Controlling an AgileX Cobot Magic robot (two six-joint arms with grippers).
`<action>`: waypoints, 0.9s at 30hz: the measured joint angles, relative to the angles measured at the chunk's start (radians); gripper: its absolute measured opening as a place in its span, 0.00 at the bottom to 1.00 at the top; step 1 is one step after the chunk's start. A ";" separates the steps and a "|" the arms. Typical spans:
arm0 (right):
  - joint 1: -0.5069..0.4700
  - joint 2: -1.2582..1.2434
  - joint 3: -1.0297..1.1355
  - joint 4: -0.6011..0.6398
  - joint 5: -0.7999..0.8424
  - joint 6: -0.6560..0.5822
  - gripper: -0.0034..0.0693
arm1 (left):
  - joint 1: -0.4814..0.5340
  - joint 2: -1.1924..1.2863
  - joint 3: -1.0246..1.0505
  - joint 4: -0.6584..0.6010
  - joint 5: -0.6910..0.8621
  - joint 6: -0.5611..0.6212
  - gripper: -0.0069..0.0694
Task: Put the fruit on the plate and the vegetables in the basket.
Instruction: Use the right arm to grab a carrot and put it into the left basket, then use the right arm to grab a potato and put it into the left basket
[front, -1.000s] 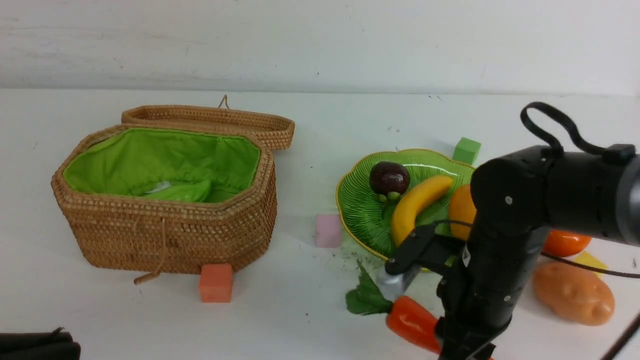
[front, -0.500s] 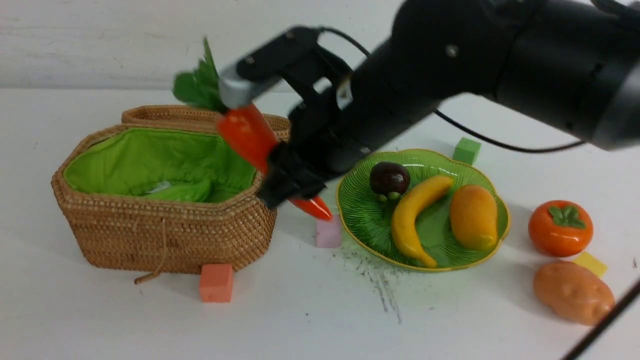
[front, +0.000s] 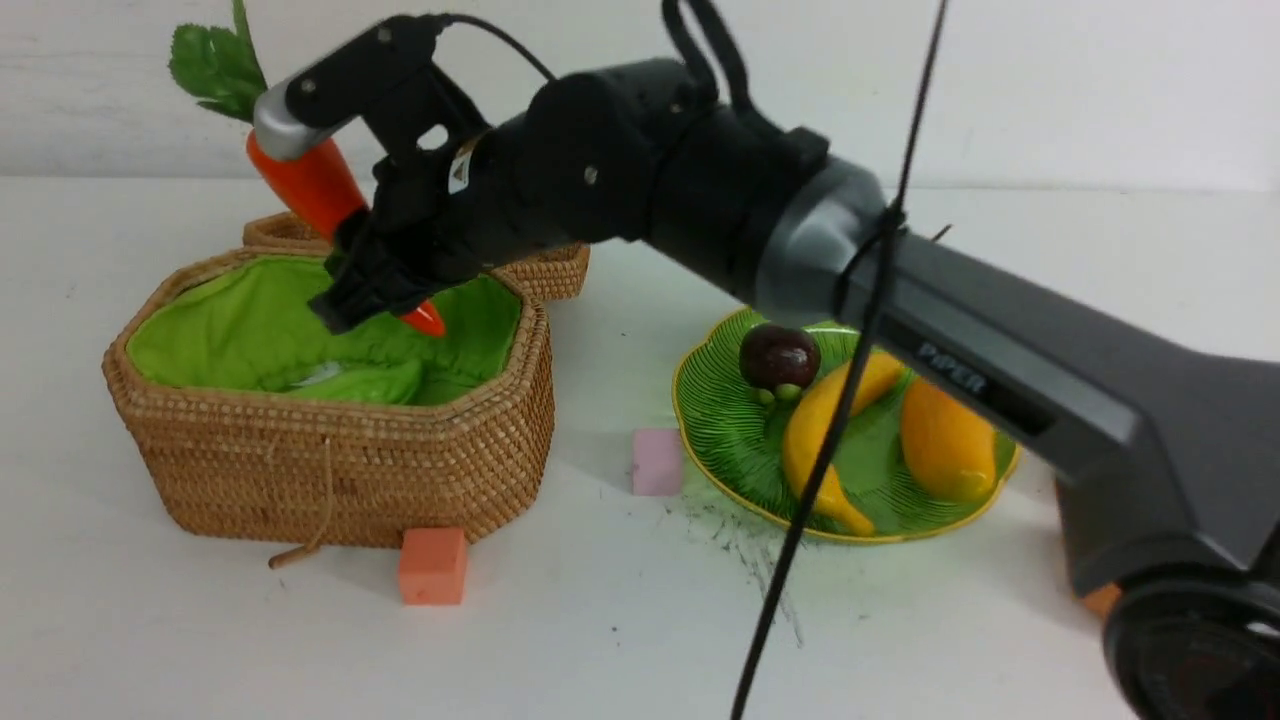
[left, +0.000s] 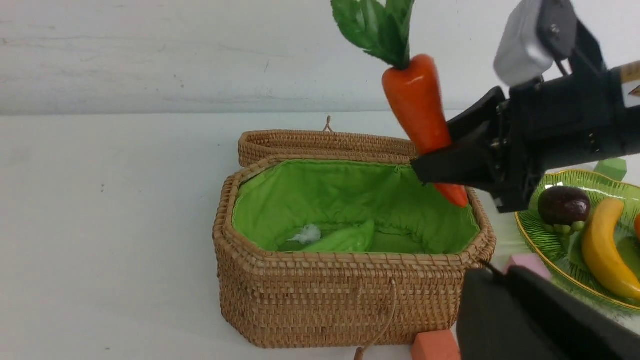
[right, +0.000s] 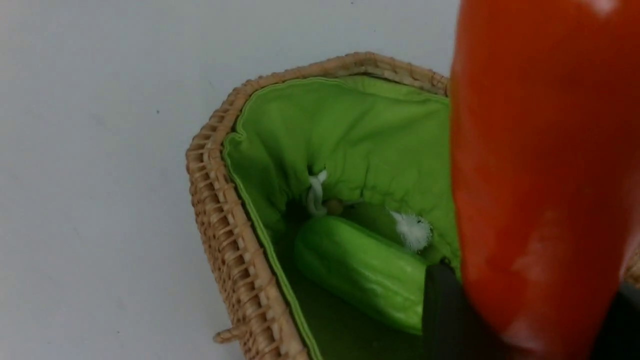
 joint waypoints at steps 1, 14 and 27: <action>0.005 0.009 -0.001 0.000 -0.004 -0.018 0.44 | 0.000 0.000 0.000 0.001 0.003 -0.002 0.13; 0.036 0.024 -0.004 -0.056 0.044 -0.109 0.96 | 0.000 0.000 0.000 0.002 0.006 -0.003 0.14; 0.037 -0.265 -0.008 -0.250 0.593 0.138 0.45 | 0.000 0.000 0.000 -0.096 0.000 0.018 0.14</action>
